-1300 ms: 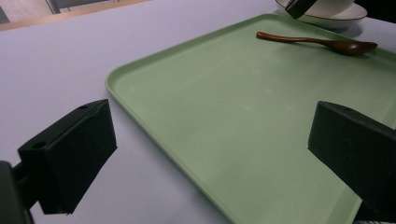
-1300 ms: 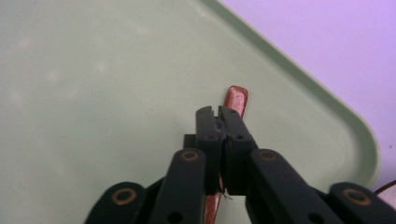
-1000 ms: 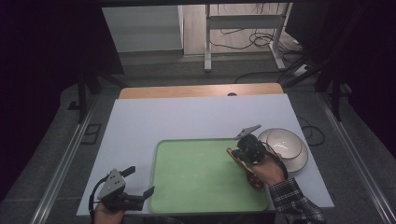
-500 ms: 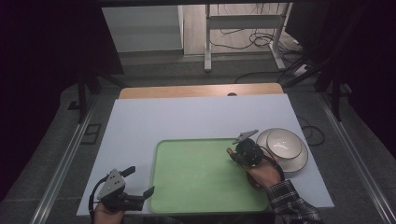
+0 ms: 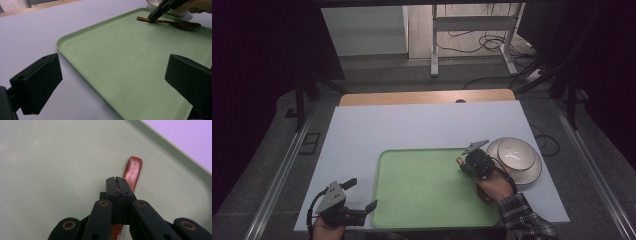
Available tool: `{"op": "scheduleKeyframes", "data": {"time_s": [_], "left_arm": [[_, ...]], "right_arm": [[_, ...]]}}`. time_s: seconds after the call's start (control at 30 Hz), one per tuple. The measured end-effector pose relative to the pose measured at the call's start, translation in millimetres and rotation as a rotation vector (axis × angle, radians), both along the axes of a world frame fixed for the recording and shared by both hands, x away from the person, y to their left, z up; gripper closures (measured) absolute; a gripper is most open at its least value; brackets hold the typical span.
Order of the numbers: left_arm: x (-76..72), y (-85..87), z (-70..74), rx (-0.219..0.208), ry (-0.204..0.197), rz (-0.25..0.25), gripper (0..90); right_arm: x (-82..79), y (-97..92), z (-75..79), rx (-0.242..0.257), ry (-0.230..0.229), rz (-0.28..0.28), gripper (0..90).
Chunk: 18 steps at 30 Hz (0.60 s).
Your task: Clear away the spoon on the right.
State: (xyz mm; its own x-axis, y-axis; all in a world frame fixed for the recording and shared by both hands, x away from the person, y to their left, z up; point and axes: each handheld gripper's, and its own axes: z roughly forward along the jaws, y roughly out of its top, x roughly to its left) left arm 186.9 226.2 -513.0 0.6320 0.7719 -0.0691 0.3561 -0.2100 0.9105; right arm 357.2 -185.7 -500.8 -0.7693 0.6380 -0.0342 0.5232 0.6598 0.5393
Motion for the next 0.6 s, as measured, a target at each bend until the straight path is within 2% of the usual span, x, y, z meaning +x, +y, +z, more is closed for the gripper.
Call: {"op": "scheduleKeyframes", "data": {"time_s": [0.27,0.6], "left_arm": [[-0.2,0.2,0.3,-0.002,-0.001,0.0,0.9],[-0.1,0.2,0.3,-0.001,-0.001,-0.001,0.9]], "right_arm": [[2.3,-6.9,-1.1,-0.011,-0.011,-0.028,89.7],[5.5,-21.9,1.1,-0.012,-0.019,-0.101,89.7]]}}
